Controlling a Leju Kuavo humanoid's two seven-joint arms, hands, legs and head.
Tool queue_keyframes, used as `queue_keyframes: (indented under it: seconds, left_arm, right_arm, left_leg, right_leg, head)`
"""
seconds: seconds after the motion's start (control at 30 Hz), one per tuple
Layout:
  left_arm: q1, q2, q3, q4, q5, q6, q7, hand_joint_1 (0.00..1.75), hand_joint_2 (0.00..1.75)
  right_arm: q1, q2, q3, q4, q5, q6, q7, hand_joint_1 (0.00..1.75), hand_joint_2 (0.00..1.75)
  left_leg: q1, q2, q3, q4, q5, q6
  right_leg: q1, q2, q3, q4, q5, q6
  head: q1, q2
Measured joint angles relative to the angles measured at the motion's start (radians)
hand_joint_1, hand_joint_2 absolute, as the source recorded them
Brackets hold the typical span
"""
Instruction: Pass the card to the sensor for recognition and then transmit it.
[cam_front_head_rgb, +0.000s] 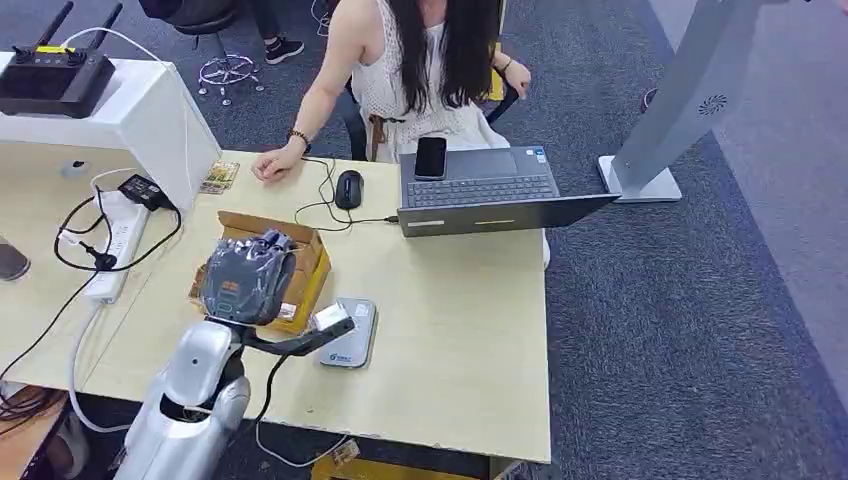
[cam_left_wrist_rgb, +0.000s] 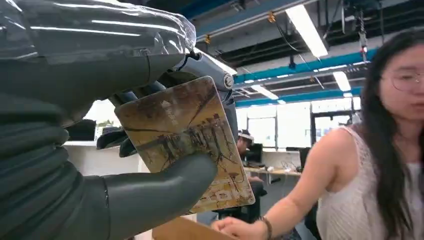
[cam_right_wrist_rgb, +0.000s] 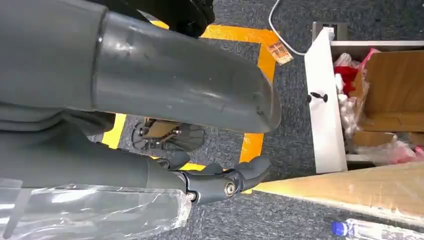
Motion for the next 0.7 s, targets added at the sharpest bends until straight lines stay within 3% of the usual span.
queue_keyframes:
  seconds: [0.5, 0.7]
  left_arm:
    - [0.000, -0.031, -0.047, 0.077, -0.022, -0.016, 0.010, 1.75, 1.75]
    - [-0.002, -0.032, -0.055, 0.114, -0.030, -0.067, 0.019, 1.75, 1.75]
  right_arm:
    - [0.000, 0.005, 0.000, -0.001, 0.006, 0.000, 0.003, 0.00, 0.00]
    - [0.000, 0.005, 0.000, -0.001, 0.009, 0.002, 0.010, 0.00, 0.00]
  left_leg:
    - [0.000, 0.000, 0.000, 0.000, 0.000, 0.000]
    - [0.000, 0.000, 0.000, 0.000, 0.000, 0.000]
  right_leg:
    - [0.000, 0.000, 0.000, 0.000, 0.000, 0.000]
    - [0.000, 0.000, 0.000, 0.000, 0.000, 0.000]
  head:
    - [0.000, 0.000]
    - [0.000, 0.000]
